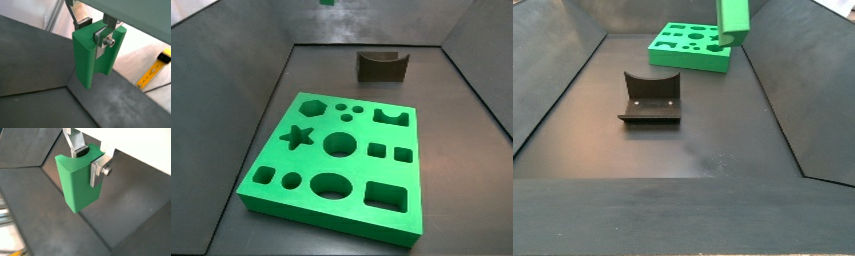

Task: Pick up the arch object. Move up. Place the arch object on the fixture. Regrasp the arch object. Rotate the arch object. Move to above the board. Insert the arch object.
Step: Rotate the arch object.

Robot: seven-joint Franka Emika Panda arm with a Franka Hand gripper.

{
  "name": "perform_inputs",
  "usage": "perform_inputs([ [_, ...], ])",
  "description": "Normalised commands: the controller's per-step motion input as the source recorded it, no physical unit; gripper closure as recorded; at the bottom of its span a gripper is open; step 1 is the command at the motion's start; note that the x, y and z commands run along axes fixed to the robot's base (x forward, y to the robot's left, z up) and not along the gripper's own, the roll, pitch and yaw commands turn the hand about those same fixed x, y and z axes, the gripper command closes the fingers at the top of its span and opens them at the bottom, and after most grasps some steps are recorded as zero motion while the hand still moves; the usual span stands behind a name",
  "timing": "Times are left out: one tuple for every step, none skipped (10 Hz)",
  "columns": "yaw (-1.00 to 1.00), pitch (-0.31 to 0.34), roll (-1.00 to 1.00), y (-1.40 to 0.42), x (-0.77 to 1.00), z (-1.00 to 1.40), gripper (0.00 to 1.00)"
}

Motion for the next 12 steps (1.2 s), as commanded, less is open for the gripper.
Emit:
perform_inputs([
  [-0.05,-0.074,-1.00,0.02,-0.03,-0.01,1.00],
  [-0.06,-0.070,-1.00,0.03,-0.02,0.00,1.00],
  [-0.06,-0.067,-1.00,0.03,-0.02,0.00,1.00],
  [-0.06,-0.062,-1.00,0.02,-0.01,0.00,1.00],
  [-0.07,-0.059,-1.00,0.01,-0.01,0.00,1.00],
  [-0.07,-0.054,-1.00,0.02,-0.02,0.01,1.00],
  [-0.08,-0.052,-1.00,0.01,-0.02,0.01,1.00],
  [-0.07,-0.053,-1.00,0.02,-0.02,0.01,1.00],
  [-0.07,-0.049,-0.92,0.02,-0.02,0.00,1.00],
  [-0.04,-0.031,-0.59,0.01,-0.01,0.00,1.00],
  [-0.03,-0.028,-0.39,0.01,-0.01,0.00,1.00],
  [-0.02,-0.022,-0.22,0.01,-0.01,0.00,1.00],
])
